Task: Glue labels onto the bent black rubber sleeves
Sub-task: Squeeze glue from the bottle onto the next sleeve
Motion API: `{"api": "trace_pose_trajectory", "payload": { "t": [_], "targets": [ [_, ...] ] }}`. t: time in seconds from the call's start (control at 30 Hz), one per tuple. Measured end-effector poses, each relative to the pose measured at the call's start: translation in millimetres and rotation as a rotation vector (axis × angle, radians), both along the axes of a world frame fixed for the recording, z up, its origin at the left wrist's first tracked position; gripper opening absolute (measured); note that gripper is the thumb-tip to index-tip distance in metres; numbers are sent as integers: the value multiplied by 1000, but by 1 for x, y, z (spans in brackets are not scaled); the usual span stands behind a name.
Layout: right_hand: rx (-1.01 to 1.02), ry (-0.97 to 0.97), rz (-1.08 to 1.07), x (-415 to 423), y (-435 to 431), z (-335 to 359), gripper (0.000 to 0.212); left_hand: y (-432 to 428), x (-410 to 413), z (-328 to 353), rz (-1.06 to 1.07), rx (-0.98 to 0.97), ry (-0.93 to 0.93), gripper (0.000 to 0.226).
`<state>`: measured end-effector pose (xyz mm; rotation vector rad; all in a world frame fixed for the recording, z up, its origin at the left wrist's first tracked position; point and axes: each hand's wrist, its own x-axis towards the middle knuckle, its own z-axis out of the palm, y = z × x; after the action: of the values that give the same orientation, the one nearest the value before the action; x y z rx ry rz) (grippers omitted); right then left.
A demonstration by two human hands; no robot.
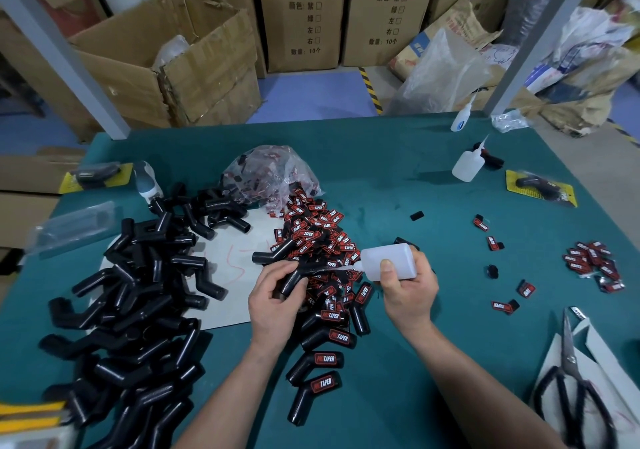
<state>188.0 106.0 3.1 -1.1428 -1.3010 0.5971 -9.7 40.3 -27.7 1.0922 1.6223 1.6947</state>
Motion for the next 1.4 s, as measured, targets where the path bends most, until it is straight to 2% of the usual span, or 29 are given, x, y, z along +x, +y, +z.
{"api": "trace_pose_trajectory", "payload": {
  "t": [0.23,0.37,0.47,0.67,0.77,0.93,1.4],
  "targets": [
    [33,0,35,-2,-3,3,24,0,0,-2,-8,11,43,44],
    [36,-3,26,-2,-2,3,29,0,1,-3,-13,14,46,43],
    [39,-9,40,-2,-4,4,23,0,1,-3,-8,15,47,46],
    [29,-6,41,-3,-4,7,23,0,2,-2,-16,10,44,40],
    [22,-3,38,-3,-4,7,25,0,2,-2,-10,3,13,32],
    [37,-52,11,1,-1,5,40,1,-1,-6,8,-23,9,36],
    [12,-61,-32,7,5,7,41,1,-2,-7,6,8,34,38]
  ]
}}
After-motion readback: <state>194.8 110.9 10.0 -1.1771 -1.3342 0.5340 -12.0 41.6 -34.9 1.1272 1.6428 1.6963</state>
